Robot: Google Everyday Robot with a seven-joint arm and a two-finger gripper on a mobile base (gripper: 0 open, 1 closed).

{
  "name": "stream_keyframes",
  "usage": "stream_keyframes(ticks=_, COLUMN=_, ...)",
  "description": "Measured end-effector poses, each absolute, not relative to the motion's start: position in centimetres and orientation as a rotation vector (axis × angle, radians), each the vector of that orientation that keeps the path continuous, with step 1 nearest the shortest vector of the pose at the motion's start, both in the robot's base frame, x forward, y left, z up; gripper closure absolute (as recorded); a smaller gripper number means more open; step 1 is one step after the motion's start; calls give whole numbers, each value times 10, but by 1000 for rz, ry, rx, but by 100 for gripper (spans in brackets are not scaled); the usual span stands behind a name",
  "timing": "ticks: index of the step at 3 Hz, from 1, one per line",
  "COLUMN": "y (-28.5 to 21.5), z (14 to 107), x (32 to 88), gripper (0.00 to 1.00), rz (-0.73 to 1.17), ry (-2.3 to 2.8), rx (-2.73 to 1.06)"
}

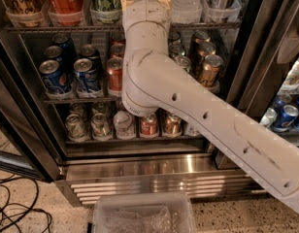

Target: Pick water bottle from top shelf of fridge

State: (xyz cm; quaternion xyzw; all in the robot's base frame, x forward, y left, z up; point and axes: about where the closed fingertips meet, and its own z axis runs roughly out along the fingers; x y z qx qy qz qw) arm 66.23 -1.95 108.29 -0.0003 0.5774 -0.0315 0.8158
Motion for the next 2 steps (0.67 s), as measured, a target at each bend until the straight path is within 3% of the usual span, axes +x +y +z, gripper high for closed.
stream_keyframes(ticks=2, y=-18, z=1087, x=683, gripper=30, rz=-61, ry=1236, rx=-25)
